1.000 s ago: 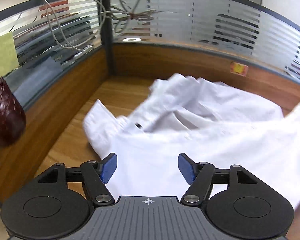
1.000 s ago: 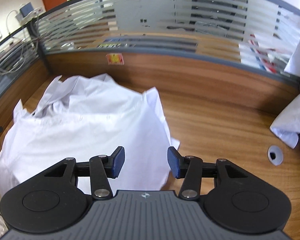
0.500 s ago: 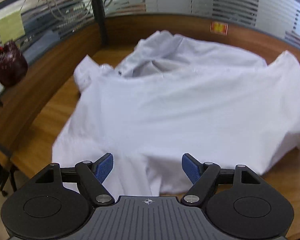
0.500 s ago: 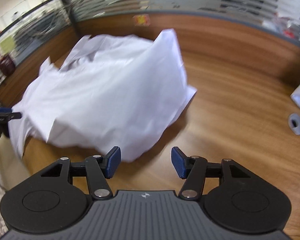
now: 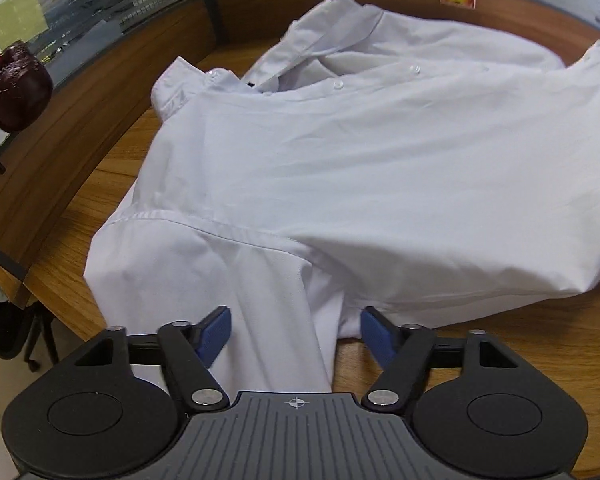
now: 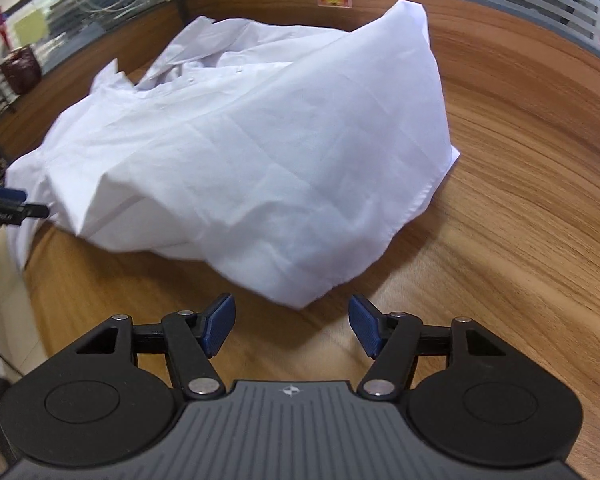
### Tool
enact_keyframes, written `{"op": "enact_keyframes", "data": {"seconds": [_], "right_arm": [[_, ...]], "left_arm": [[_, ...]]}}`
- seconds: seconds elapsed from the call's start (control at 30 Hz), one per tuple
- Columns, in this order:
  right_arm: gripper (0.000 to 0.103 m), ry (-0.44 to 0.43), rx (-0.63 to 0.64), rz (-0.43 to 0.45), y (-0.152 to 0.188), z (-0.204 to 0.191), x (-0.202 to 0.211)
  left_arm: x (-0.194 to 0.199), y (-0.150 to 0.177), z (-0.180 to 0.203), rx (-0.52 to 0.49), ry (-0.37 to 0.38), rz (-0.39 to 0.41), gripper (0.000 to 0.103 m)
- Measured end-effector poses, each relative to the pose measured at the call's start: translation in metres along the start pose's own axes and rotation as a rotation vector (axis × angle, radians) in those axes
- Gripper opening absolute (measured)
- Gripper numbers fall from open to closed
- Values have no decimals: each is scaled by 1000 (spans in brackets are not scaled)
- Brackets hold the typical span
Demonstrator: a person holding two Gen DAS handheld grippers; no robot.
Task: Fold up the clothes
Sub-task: 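Pinch the shirt hem with the left gripper while the right gripper pinches the body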
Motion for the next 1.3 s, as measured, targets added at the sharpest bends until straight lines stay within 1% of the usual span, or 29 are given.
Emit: {"op": "enact_keyframes", "data": {"seconds": [0.03,0.07,0.1,0.13,0.17,0.2,0.23,0.3,0.4,0.43,0.53,0.6,0.63,0.73,0.8,0.87,0.9,1.0,1.03,1.07,1.1,1.13,1.17,1.2,1.23,1.27,1.3], "right_arm": [[68,3,0,5,-1,-2,-2],[64,7,1,11,-3,-4,-5],[59,16,6,11,-5,-6,-6],[42,17,7,8,-8,-6,-6],[24,18,8,7,-11,-6,-5],[23,24,13,19,-15,-8,1],[14,29,19,32,-19,-9,7],[12,40,30,57,-27,-11,19],[11,65,70,90,-40,-14,50],[11,75,85,90,-44,-15,61],[11,105,129,73,-56,-19,94],[11,119,148,49,-60,-22,113],[11,115,148,15,-59,-21,117],[11,103,152,-97,-53,-16,123],[11,91,154,-180,-36,-8,115],[12,85,135,-244,-20,2,100],[12,80,118,-263,-13,7,93],[14,70,76,-307,6,21,72],[17,71,68,-314,11,25,67],[22,72,59,-321,15,28,63],[25,81,57,-316,16,28,62],[33,91,54,-311,18,29,62],[41,100,49,-295,19,31,67],[44,109,42,-278,21,34,72],[50,107,32,-261,23,37,75],[55,104,22,-245,26,41,78],[56,102,12,-228,28,44,82]], "left_arm": [[-3,-1,0,-15,-6,-8,59],[-4,-2,1,-31,-8,-7,54],[-5,-3,1,-47,-11,-6,44],[-6,-4,1,-63,-13,-4,28],[-1,-6,-1,-66,-9,13,21],[3,-7,-3,-68,-5,29,11],[8,-8,-5,-70,-2,47,9],[28,-12,-12,-51,-14,98,7],[61,-18,-23,-23,-21,175,7],[73,-21,-26,-17,-16,201,7],[103,-29,-27,-39,-9,262,7],[113,-28,-24,-50,10,262,7],[118,-28,-22,-55,21,261,7],[112,-14,-16,-74,63,187,7],[98,0,-8,-90,88,104,7],[85,15,-2,-96,98,46,7],[78,23,1,-100,103,19,7],[65,35,11,-147,92,-24,7],[62,37,13,-159,90,-39,8],[59,38,13,-161,92,-56,10],[58,37,13,-158,93,-61,12],[58,36,12,-154,94,-64,13],[62,33,8,-143,95,-49,15],[65,30,4,-133,97,-33,24],[74,27,1,-121,102,-3,35],[82,24,-1,-110,107,26,41],[89,20,-2,-106,113,55,48]]}}
Point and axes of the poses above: each gripper's, at about its wrist camera, not at the fingertips, and x roughly against the way its jaws point, z to its right, y to its underside, the point moved 3 cm from there along -x, roughly the way its jaws point, and after that the axes turned 13 degrees about -x, right-handed, at the moved point
